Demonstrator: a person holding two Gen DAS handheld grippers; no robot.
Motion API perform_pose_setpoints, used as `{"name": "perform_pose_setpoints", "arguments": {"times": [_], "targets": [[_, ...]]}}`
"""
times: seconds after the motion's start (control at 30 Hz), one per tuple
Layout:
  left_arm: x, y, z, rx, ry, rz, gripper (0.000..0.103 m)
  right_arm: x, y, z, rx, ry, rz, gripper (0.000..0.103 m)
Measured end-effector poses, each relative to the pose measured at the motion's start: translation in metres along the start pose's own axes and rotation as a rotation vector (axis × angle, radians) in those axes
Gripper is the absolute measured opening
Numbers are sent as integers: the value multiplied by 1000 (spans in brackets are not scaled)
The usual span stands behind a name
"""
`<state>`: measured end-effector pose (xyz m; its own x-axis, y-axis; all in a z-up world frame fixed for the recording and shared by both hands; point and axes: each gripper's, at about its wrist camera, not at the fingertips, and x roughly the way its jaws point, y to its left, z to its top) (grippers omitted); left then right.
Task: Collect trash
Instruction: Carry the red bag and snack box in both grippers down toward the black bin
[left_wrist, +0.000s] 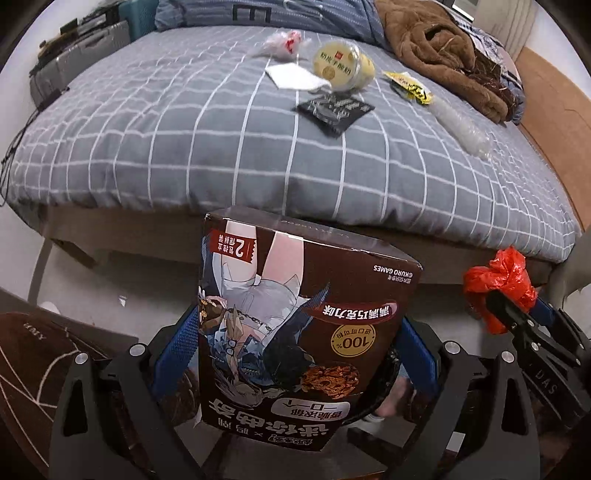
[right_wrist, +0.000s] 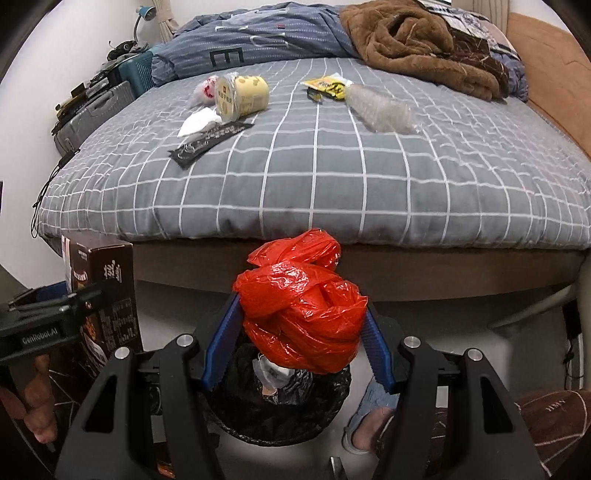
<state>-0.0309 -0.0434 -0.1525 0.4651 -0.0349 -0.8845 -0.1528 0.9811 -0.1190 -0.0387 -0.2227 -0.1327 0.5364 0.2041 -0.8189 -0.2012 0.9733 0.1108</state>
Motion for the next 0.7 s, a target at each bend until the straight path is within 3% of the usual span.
{"name": "perform_pose_setpoints", "arguments": {"times": [0.47, 0.7], "targets": [[67, -9, -20, 36, 102, -26, 93, 64, -3, -15, -52, 100, -46, 59], [89, -17, -11, 46, 97, -22, 93, 77, -8, -7, -13, 106, -67, 59]]}}
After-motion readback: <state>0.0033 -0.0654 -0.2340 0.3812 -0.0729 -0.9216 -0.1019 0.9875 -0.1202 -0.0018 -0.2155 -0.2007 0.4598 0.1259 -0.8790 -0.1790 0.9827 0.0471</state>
